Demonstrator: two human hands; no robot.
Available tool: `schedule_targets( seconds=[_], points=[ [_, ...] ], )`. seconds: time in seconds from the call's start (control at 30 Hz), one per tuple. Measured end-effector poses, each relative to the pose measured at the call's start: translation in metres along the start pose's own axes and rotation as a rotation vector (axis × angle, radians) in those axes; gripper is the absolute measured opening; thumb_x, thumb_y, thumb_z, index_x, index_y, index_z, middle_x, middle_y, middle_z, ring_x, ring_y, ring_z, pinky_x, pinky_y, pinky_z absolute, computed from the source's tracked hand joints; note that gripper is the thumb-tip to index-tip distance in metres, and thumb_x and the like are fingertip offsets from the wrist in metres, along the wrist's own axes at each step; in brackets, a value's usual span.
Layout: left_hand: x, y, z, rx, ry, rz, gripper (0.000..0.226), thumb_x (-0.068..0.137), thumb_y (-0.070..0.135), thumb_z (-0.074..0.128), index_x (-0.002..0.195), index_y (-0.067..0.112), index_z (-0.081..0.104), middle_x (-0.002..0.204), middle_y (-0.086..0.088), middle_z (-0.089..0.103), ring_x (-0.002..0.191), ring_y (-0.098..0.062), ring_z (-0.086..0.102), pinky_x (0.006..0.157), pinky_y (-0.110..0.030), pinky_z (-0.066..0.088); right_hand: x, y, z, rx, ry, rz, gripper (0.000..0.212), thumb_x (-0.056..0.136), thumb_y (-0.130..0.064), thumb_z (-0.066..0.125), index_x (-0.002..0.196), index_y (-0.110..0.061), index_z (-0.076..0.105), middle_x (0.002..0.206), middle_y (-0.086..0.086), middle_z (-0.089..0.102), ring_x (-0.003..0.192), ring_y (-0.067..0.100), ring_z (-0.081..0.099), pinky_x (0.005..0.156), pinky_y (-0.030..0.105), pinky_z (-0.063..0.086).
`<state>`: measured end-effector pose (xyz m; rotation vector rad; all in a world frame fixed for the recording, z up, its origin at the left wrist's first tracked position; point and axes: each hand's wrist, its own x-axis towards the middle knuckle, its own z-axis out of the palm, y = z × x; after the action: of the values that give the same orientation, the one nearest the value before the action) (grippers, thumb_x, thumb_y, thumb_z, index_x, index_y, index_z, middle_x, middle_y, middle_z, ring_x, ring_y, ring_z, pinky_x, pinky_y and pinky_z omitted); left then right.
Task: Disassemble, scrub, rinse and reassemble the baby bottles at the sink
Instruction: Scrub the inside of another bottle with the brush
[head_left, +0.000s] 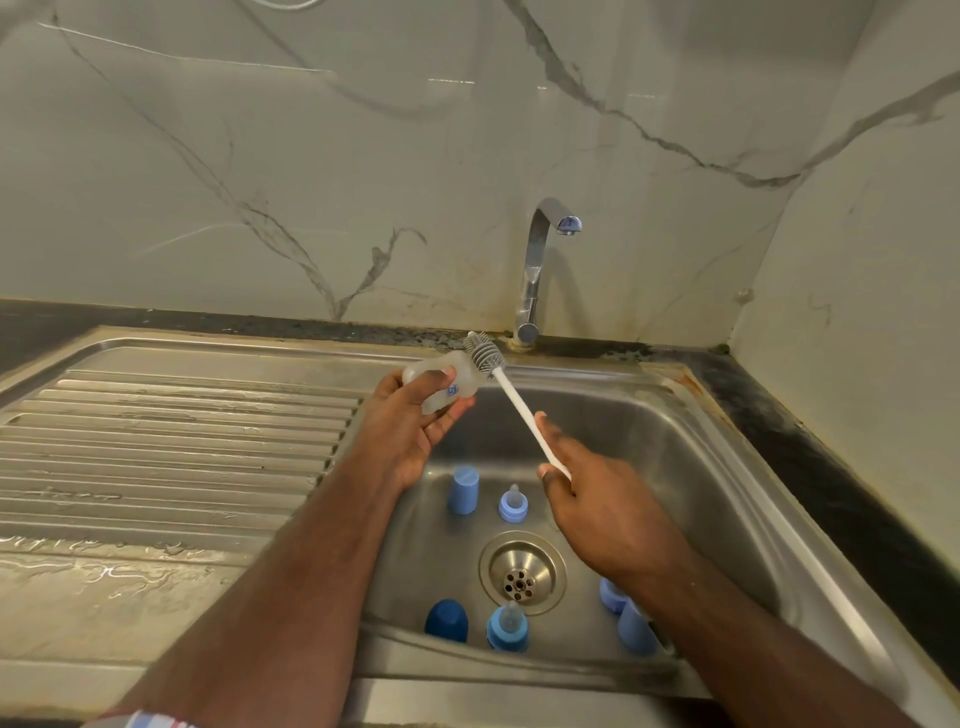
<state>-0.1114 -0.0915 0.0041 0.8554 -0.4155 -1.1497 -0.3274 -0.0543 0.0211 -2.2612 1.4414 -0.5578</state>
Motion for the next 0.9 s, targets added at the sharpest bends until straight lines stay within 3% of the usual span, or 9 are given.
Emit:
schedule_targets(
  seconds=[0.17, 0.3, 0.43, 0.7, 0.9],
  points=[
    [-0.001, -0.001, 0.001, 0.022, 0.022, 0.004, 0.041, 0.089, 0.002, 0.072, 0.124, 0.004, 0.052, 0.122, -0.024, 0.066, 0.104, -0.038, 0.072, 0.068, -0.032, 0.062, -0.002, -0.001, -0.001, 0.043, 0.011, -0.005, 0.056, 0.106, -0.036, 0.040, 0.156, -0.046, 0.016, 0.095, -0.003, 0.063, 0.074, 0.011, 0.061, 0.071, 0.029, 0.055],
    [-0.001, -0.001, 0.000, 0.049, -0.004, 0.015, 0.042, 0.087, 0.000, 0.074, 0.123, 0.005, 0.053, 0.123, -0.022, 0.066, 0.102, -0.035, 0.074, 0.075, -0.036, 0.063, 0.002, 0.004, 0.000, 0.035, -0.008, 0.022, 0.055, 0.106, -0.036, 0.039, 0.156, -0.046, 0.017, 0.091, -0.003, 0.062, 0.071, 0.011, 0.060, 0.069, 0.029, 0.055],
    [-0.002, -0.001, 0.001, 0.053, -0.009, 0.024, 0.043, 0.087, 0.000, 0.074, 0.124, 0.005, 0.054, 0.122, -0.021, 0.067, 0.101, -0.034, 0.074, 0.078, -0.038, 0.063, 0.001, 0.007, -0.004, 0.073, 0.002, 0.043, 0.054, 0.106, -0.038, 0.039, 0.154, -0.049, 0.017, 0.087, -0.006, 0.060, 0.067, 0.008, 0.059, 0.056, 0.018, 0.046],
    [0.000, -0.002, -0.002, 0.038, -0.019, 0.009, 0.042, 0.089, 0.003, 0.072, 0.125, 0.005, 0.053, 0.122, -0.024, 0.067, 0.101, -0.037, 0.073, 0.077, -0.038, 0.064, 0.001, 0.003, 0.000, 0.053, -0.005, -0.002, 0.056, 0.106, -0.036, 0.040, 0.156, -0.046, 0.016, 0.094, -0.003, 0.062, 0.073, 0.011, 0.060, 0.071, 0.028, 0.054],
    [-0.002, 0.000, -0.001, 0.045, 0.022, -0.008, 0.030, 0.090, 0.011, 0.074, 0.114, 0.006, 0.057, 0.114, -0.024, 0.070, 0.093, -0.034, 0.076, 0.077, -0.038, 0.064, -0.006, 0.000, 0.000, 0.063, -0.025, -0.038, 0.055, 0.106, -0.036, 0.039, 0.155, -0.048, 0.017, 0.087, -0.006, 0.060, 0.069, 0.009, 0.059, 0.064, 0.022, 0.051]
  ],
)
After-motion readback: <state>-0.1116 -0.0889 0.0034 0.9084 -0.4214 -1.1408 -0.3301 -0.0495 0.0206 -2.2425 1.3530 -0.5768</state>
